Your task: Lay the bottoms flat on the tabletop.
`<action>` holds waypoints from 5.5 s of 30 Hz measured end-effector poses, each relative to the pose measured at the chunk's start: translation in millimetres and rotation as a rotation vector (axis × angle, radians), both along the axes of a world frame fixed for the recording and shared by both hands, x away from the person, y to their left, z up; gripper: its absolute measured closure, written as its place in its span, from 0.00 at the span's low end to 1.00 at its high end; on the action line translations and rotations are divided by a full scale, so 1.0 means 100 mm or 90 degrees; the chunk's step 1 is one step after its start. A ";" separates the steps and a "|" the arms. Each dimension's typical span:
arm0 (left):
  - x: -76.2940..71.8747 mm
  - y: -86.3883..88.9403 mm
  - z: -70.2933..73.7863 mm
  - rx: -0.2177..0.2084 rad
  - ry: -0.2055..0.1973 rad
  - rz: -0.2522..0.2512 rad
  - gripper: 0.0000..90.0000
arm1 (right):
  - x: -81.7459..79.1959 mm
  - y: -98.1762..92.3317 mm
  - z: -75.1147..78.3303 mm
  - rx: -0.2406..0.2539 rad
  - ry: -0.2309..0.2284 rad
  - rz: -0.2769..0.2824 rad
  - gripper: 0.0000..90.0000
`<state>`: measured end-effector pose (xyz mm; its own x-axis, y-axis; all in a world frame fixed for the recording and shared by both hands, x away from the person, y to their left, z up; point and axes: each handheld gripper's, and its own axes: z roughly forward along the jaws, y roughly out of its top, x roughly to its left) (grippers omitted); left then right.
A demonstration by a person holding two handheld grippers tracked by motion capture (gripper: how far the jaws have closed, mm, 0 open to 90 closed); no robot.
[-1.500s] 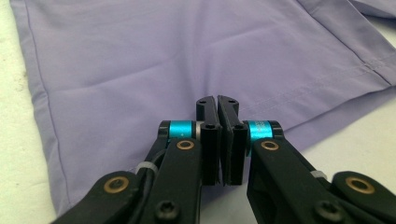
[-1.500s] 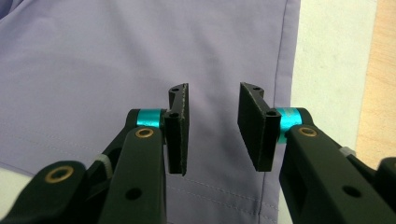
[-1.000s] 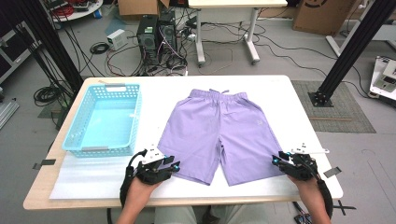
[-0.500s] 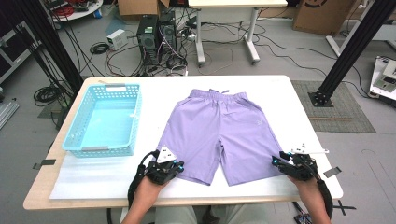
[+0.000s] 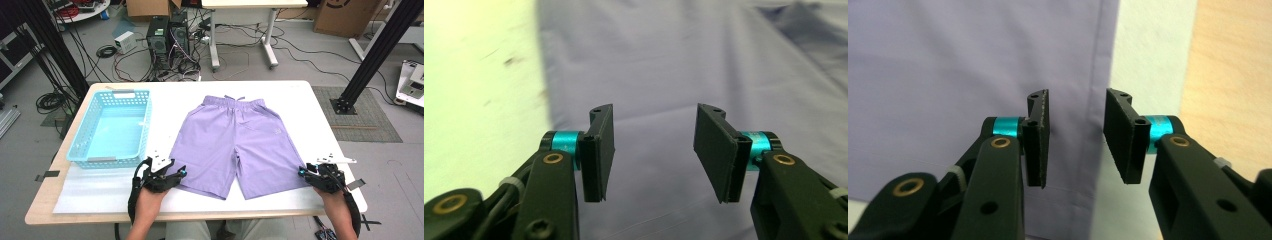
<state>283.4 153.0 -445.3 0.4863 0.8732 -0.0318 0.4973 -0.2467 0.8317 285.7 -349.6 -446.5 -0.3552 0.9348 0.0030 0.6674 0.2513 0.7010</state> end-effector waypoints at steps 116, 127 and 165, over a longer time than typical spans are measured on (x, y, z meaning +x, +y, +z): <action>0.70 -0.03 0.26 -0.091 -0.087 -0.027 0.34 | 2.32 1.44 0.03 0.032 0.016 0.129 0.47; 0.69 0.02 0.26 -0.068 -0.074 -0.012 0.34 | 2.56 1.62 0.05 -0.025 0.021 0.076 0.52; 0.55 0.10 0.15 -0.077 -0.068 -0.008 0.34 | 2.55 1.14 0.03 -0.025 0.004 0.043 0.79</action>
